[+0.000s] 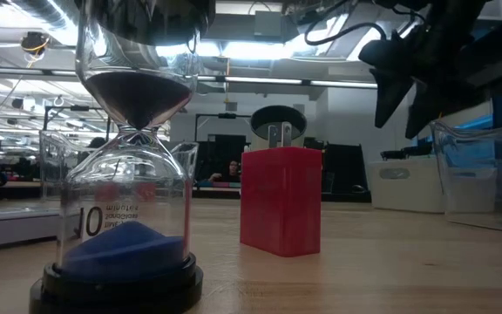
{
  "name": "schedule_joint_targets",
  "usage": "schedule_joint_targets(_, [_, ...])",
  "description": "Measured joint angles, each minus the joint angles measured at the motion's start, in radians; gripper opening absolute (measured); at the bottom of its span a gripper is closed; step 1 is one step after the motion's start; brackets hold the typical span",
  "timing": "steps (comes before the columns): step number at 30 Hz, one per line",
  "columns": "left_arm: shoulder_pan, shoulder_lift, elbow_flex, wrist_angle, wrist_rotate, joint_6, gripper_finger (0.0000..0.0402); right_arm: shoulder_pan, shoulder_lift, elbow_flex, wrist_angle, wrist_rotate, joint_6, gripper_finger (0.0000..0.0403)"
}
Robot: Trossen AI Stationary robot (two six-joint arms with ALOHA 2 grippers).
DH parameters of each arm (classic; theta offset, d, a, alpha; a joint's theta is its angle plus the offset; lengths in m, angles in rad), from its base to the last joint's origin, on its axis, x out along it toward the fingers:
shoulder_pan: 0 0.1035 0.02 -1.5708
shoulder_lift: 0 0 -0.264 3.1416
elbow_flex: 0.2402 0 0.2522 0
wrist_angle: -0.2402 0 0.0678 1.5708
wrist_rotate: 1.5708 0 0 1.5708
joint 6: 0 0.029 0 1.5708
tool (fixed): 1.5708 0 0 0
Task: Pick & Place Office items
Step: Put the red hourglass into the gray bin
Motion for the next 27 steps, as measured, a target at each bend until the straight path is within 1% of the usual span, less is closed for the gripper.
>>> schedule_joint_targets(4, [-0.014, 0.000, 0.000, -0.004, -0.040, 0.009, 0.0317, 0.000, 0.000, 0.000, 0.019, 0.000, 0.000, 0.0318])
schedule_joint_targets(7, [-0.022, 0.000, 0.000, 0.047, -0.036, 0.042, 0.0342, 0.000, 0.000, 0.000, 0.024, 0.000, 0.000, 0.0318])
schedule_joint_targets(9, [-0.027, -0.001, 0.000, 0.086, 0.009, 0.053, 0.0355, 0.000, 0.000, 0.000, 0.025, 0.000, 0.000, 0.0318])
schedule_joint_targets(11, [-0.027, -0.001, 0.000, 0.097, 0.079, 0.054, 0.0364, 0.000, 0.000, 0.000, 0.025, 0.000, 0.000, 0.0318])
schedule_joint_targets(14, [-0.027, -0.001, 0.000, 0.091, 0.163, 0.053, 0.0369, 0.000, 0.000, 0.000, 0.025, 0.000, -0.001, 0.0318])
schedule_joint_targets(21, [-0.027, 0.009, 0.000, 0.091, 0.131, 0.050, 0.0369, 0.000, 0.000, 0.000, 0.025, 0.000, -0.003, 0.0318])
schedule_joint_targets(27, [-0.027, 0.047, 0.000, 0.099, 0.138, 0.053, 0.0368, 0.000, 0.000, 0.000, 0.025, 0.001, -0.003, 0.0318])
